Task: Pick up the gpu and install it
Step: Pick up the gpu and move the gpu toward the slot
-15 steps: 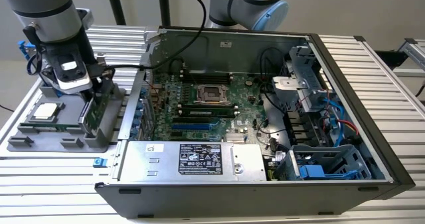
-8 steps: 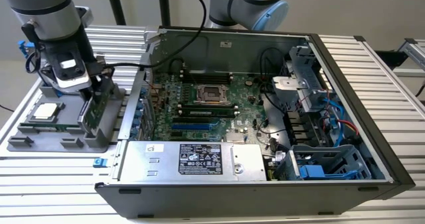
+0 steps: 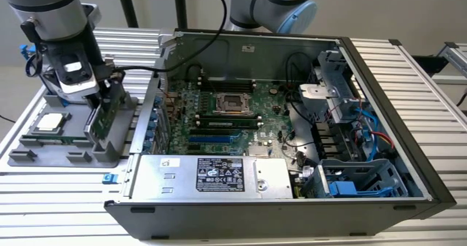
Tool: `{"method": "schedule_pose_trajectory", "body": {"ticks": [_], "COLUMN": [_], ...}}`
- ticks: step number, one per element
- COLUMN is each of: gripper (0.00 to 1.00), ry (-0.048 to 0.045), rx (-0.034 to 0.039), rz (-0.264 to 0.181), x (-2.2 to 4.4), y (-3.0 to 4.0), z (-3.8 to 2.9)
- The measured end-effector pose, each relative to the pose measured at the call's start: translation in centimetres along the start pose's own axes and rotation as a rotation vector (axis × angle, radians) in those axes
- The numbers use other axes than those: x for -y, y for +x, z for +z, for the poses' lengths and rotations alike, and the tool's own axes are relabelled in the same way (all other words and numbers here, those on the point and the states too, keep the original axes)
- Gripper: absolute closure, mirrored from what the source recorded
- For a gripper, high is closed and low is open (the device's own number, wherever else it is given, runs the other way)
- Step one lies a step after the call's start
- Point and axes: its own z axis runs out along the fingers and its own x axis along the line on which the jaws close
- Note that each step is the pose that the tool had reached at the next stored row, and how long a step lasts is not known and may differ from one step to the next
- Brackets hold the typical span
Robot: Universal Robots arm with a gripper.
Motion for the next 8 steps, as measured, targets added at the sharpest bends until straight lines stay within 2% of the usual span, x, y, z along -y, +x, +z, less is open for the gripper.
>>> {"method": "schedule_pose_trajectory", "body": {"ticks": [4,8], "gripper": [1.0,1.0], "ry": [-0.0021,-0.0137], "rx": [-0.0001,-0.0002], "rz": [0.0,0.0], "x": [-0.01,-0.03], "y": [0.0,0.01], "z": [-0.33,-0.53]}}
